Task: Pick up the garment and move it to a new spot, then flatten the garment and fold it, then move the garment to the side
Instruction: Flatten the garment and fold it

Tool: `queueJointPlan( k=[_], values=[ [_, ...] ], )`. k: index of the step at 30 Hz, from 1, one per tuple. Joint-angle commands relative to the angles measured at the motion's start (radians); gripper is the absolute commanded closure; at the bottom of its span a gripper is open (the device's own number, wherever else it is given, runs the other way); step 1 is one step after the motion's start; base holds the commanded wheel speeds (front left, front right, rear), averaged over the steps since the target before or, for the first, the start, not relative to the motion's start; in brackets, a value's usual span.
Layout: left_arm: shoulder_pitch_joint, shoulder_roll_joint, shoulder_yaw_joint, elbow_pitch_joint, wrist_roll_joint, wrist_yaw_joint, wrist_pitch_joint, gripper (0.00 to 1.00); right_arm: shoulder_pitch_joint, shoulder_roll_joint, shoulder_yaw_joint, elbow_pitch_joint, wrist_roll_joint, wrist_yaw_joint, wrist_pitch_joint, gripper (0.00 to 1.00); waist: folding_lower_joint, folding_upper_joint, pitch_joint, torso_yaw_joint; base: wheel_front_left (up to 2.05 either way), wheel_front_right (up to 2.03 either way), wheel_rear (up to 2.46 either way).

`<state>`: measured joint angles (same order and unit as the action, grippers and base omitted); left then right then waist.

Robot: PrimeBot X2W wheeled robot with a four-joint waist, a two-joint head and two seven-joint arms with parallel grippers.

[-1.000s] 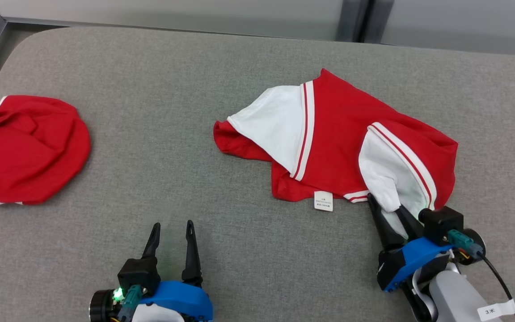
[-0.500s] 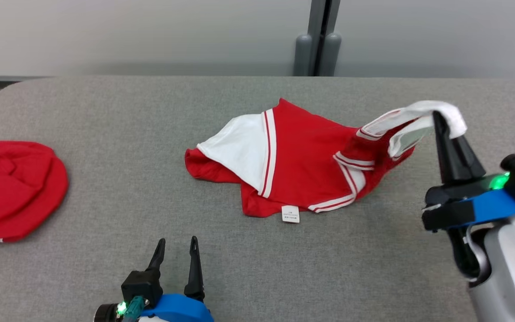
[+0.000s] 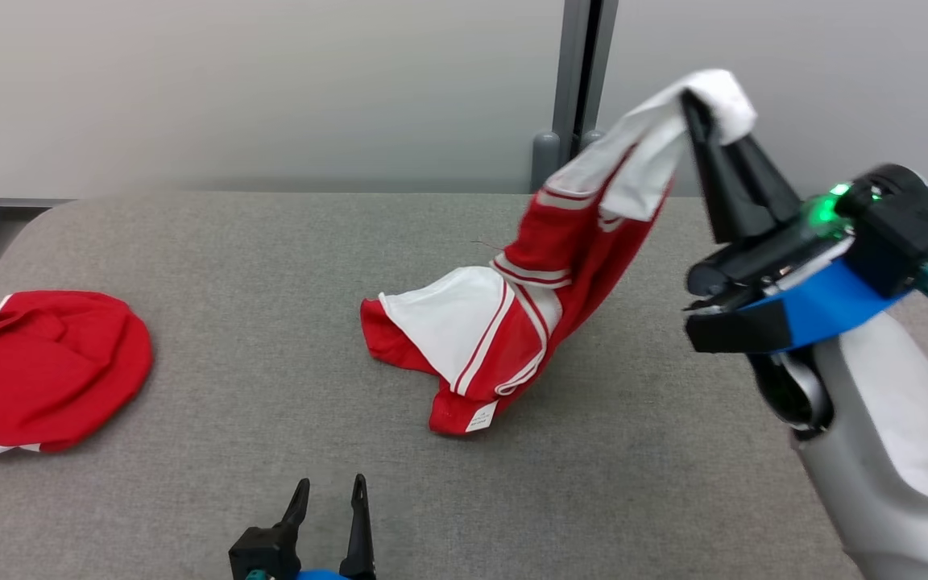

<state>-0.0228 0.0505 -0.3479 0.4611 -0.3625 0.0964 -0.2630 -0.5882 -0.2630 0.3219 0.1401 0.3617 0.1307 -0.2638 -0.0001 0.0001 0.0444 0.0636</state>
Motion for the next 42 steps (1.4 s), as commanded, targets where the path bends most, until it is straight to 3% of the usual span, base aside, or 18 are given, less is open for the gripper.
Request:
queueJointPlan(
  k=[1, 4, 7, 11, 15, 24, 28, 29, 30, 34, 36, 42],
  values=[
    [0.004, 0.000, -0.001, 0.003, -0.007, -0.002, -0.003, 0.00, -0.038, 0.010, 0.021, -0.002, 0.002, 0.000, -0.001, 1.00, 0.0001, -0.0001, -0.002, 0.005, 0.00, 0.00, 0.00],
    [0.017, 0.000, -0.003, 0.011, -0.011, -0.003, -0.003, 0.00, -0.149, 0.047, 0.124, 0.025, 0.002, 0.000, -0.001, 1.00, 0.0001, -0.0001, -0.009, 0.026, 0.00, 0.00, 0.00],
    [0.017, 0.000, -0.009, 0.021, -0.017, -0.004, -0.003, 0.00, -0.285, 0.103, 0.166, 0.074, -0.006, 0.000, -0.001, 1.00, 0.0001, -0.0001, -0.011, 0.052, 0.00, 0.00, 0.00],
    [0.013, 0.000, -0.027, 0.028, -0.026, -0.001, -0.003, 0.00, -0.425, 0.153, 0.071, 0.198, -0.019, 0.000, -0.001, 1.00, 0.0001, -0.0001, -0.008, 0.085, 0.00, 0.00, 0.00],
    [0.021, 0.000, -0.026, 0.024, -0.034, 0.009, -0.003, 0.00, -0.458, 0.136, -0.044, 0.332, -0.076, 0.000, -0.001, 1.00, 0.0001, -0.0001, -0.004, 0.088, 0.00, 0.00, 0.00],
    [-0.010, -0.001, 0.012, 0.000, -0.017, 0.021, -0.003, 0.00, -0.085, -0.033, -0.239, 0.472, -0.086, 0.000, -0.002, 1.00, 0.0001, -0.0001, 0.049, -0.002, 0.00, 0.00, 0.00],
    [-0.040, -0.001, 0.028, -0.009, 0.009, 0.014, -0.003, 0.00, 0.075, -0.058, -0.338, 0.530, -0.083, 0.000, -0.002, 1.00, 0.0001, -0.0001, 0.076, -0.053, 0.00, 0.00, 0.00],
    [-0.048, 0.000, 0.034, -0.010, 0.013, 0.014, -0.003, 0.00, 0.099, -0.055, -0.360, 0.536, -0.084, 0.000, -0.002, 0.80, 0.0001, -0.0001, 0.082, -0.066, 0.00, 0.00, 0.00],
    [-0.057, 0.000, 0.034, -0.010, 0.021, 0.011, -0.003, 0.00, 0.125, -0.053, -0.378, 0.541, -0.090, 0.000, -0.002, 0.00, 0.0001, -0.0001, 0.087, -0.076, 0.00, 0.00, 0.00],
    [-0.090, -0.001, 0.032, -0.016, 0.028, 0.002, -0.003, 0.00, 0.197, -0.017, -0.418, 0.529, -0.113, 0.000, -0.002, 0.00, 0.0001, -0.0001, 0.100, -0.110, 0.00, 0.00, 0.00],
    [-0.136, 0.000, 0.027, -0.025, 0.023, -0.007, -0.003, 0.00, 0.245, 0.030, -0.434, 0.502, -0.116, 0.000, -0.002, 0.00, 0.0001, -0.0001, 0.110, -0.132, 0.00, 0.00, 0.00],
    [-0.306, 0.000, -0.010, 0.052, -0.005, -0.046, -0.003, 0.00, 0.256, 0.079, -0.376, 0.458, -0.120, 0.000, -0.002, 0.00, 0.0001, -0.0001, 0.153, -0.172, 0.00, 0.00, 0.00]
  ],
)
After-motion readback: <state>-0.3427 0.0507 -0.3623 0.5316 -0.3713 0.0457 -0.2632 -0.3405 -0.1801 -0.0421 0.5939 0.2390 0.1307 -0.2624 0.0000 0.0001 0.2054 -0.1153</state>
